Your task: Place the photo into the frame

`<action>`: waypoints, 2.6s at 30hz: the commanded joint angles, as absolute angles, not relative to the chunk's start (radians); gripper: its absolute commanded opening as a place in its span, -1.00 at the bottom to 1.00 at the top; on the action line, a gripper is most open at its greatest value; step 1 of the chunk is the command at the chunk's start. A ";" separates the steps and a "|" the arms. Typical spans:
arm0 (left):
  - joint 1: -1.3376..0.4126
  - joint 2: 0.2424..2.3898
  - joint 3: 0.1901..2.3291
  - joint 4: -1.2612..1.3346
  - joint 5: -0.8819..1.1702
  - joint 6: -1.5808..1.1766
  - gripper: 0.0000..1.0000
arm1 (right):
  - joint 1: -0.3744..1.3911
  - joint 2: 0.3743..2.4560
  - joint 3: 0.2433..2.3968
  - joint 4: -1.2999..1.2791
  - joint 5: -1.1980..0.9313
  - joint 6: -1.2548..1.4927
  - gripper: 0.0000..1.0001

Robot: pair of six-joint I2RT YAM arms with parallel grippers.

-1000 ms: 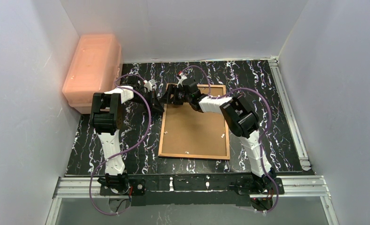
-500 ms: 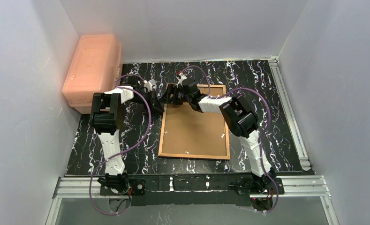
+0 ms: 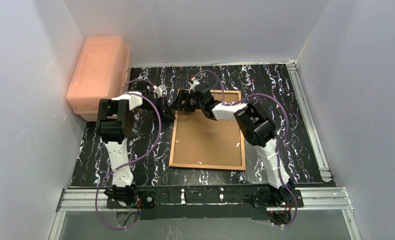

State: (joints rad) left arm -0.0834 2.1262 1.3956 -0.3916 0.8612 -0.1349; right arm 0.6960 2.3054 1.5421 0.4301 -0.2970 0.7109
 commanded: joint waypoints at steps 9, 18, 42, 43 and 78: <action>-0.102 2.092 1.367 -0.464 0.818 -0.084 -0.89 | 0.651 2.111 1.451 0.464 -0.268 0.712 0.64; -0.101 2.069 1.349 -0.465 0.841 -0.085 -0.89 | 0.637 2.094 1.389 0.414 -0.232 0.675 0.66; -0.109 2.029 1.266 -0.371 0.901 -0.152 -0.89 | 0.705 2.247 1.571 0.232 -0.215 0.644 0.67; -0.108 2.022 1.267 -0.366 0.902 -0.158 -0.89 | 0.705 2.249 1.567 0.234 -0.215 0.648 0.67; -0.117 2.034 1.285 -0.354 0.903 -0.172 -0.89 | 0.716 2.289 1.536 0.340 -0.224 0.807 0.61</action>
